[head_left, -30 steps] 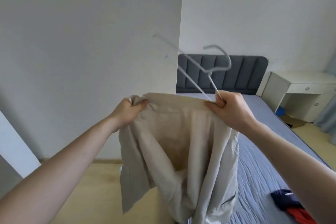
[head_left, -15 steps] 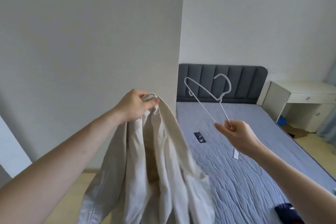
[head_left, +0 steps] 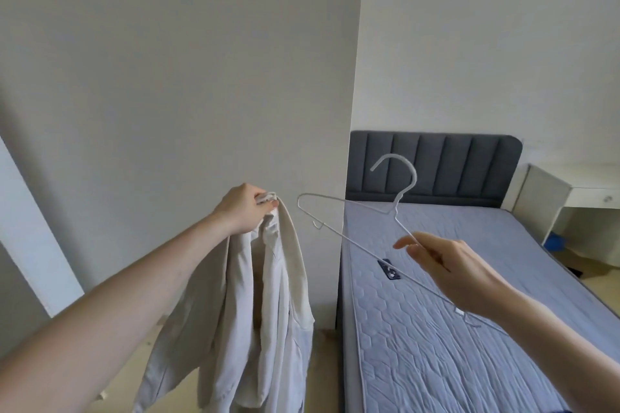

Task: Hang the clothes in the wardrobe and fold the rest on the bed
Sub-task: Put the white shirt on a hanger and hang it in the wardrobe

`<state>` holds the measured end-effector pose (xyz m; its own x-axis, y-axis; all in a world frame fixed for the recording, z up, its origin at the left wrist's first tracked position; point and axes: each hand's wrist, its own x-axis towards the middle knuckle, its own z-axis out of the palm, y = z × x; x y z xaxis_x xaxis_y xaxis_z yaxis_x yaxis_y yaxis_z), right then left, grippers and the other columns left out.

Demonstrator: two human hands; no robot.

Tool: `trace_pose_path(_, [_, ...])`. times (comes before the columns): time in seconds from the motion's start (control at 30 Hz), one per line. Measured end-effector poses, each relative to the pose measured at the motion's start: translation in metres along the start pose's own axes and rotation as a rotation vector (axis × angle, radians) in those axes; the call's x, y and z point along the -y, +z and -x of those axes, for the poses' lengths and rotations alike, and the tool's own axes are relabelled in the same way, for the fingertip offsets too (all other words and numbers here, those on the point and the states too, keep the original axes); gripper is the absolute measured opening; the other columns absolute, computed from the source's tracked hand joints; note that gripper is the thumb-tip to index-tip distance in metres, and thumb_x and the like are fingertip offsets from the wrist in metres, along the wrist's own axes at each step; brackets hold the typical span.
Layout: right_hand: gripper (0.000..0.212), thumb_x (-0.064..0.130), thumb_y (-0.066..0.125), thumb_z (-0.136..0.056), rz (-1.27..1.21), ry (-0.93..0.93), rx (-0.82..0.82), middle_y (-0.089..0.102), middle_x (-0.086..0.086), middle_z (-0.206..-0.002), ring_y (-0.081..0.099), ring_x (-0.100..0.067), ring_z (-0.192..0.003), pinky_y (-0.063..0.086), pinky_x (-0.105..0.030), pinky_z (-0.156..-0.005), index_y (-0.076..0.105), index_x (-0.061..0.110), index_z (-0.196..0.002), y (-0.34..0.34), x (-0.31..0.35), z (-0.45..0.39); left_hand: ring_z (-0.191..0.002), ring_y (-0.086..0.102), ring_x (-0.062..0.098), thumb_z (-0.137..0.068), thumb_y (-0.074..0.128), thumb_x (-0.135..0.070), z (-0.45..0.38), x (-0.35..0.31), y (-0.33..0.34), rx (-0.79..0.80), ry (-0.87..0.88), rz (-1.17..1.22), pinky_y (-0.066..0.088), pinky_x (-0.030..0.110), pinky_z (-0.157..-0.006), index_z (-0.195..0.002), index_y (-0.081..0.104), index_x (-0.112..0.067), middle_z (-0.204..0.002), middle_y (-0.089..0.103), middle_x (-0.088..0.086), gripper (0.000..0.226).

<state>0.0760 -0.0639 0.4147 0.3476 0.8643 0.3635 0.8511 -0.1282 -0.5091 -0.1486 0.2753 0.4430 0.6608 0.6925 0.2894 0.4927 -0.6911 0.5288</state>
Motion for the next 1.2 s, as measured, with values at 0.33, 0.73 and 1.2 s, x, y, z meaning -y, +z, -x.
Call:
trace_pose_path(0.33, [0.037, 0.060, 0.036, -0.099, -0.256, 0.030, 0.118, 0.040, 0.006, -0.058, 0.032, -0.012, -0.052, 0.029, -0.029, -0.048, 0.070, 0.050, -0.106, 0.008, 0.012, -0.009, -0.057, 0.043, 0.023, -0.095, 0.068, -0.041, -0.013, 0.004, -0.030, -0.096, -0.075, -0.025, 0.030, 0.034, -0.057, -0.062, 0.047, -0.009, -0.056, 0.047, 0.003, 0.050])
trace_pose_path(0.73, [0.039, 0.065, 0.035, -0.099, -0.303, 0.012, 0.290, 0.044, 0.004, -0.061, 0.037, -0.016, -0.054, 0.033, -0.031, -0.052, 0.070, 0.050, -0.109, 0.030, 0.035, -0.016, -0.052, 0.033, 0.016, -0.095, 0.069, -0.038, 0.005, -0.036, -0.052, -0.129, 0.076, 0.007, 0.026, 0.032, -0.052, -0.058, 0.039, -0.013, -0.053, 0.035, -0.002, 0.053])
trace_pose_path(1.2, [0.032, 0.035, 0.055, -0.105, -0.573, 0.197, -0.153, 0.040, 0.007, -0.062, 0.030, -0.003, -0.046, 0.025, -0.014, -0.044, 0.071, 0.029, -0.078, 0.071, 0.051, -0.017, -0.055, 0.030, 0.009, -0.099, 0.066, -0.033, 0.059, -0.152, -0.057, -0.104, 0.404, 0.292, 0.025, 0.025, -0.052, -0.062, 0.039, -0.011, -0.057, 0.031, -0.010, 0.051])
